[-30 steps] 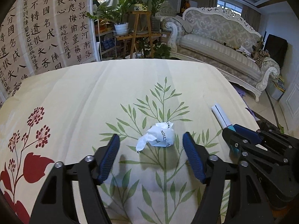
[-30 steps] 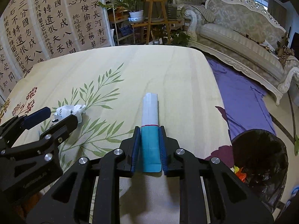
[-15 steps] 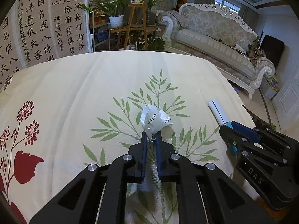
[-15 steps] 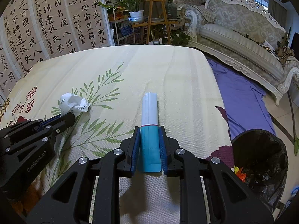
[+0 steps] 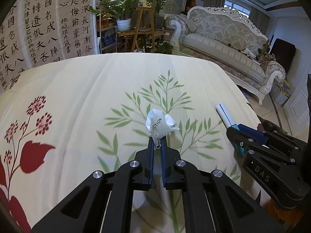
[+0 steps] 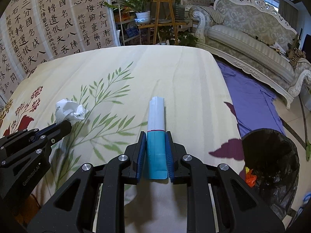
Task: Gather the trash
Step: 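Carry the crumpled paper and blue-and-white tube in both grippers over the bin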
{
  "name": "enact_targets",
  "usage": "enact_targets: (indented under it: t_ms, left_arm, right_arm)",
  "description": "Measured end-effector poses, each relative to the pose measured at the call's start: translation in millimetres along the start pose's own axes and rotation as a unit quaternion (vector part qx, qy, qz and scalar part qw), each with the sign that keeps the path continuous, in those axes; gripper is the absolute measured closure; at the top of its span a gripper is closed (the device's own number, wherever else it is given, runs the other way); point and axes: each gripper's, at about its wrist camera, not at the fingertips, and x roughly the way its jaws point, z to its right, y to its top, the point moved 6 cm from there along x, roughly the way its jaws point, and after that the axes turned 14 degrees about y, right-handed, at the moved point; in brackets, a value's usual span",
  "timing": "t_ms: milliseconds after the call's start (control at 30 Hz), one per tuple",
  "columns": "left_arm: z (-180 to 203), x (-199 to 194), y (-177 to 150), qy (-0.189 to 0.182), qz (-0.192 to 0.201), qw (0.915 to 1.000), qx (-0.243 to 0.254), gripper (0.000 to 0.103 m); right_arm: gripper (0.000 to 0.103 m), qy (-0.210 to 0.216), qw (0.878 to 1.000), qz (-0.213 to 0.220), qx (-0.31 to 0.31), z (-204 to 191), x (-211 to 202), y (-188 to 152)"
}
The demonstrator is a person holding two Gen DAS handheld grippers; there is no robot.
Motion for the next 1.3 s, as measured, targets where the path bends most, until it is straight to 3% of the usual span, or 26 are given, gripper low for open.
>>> enact_targets:
  t_ms: [767, 1067, 1300]
  left_arm:
    - [-0.5, -47.9, -32.1, 0.004, 0.026, 0.9996, -0.005, 0.096]
    - [35.4, -75.5, -30.4, -0.017, 0.059, 0.998, 0.012, 0.096]
    - [85.8, -84.6, -24.8, -0.053, 0.074, 0.9951, 0.039, 0.096]
  right_arm:
    - [0.084, -0.004, 1.0, 0.02, -0.003, -22.5, -53.8, -51.2]
    - [0.084, -0.026, 0.998, 0.056, 0.017, 0.1, -95.1, -60.7]
    - [0.084, -0.068, 0.993, 0.085, 0.052, 45.4, -130.5, -68.5]
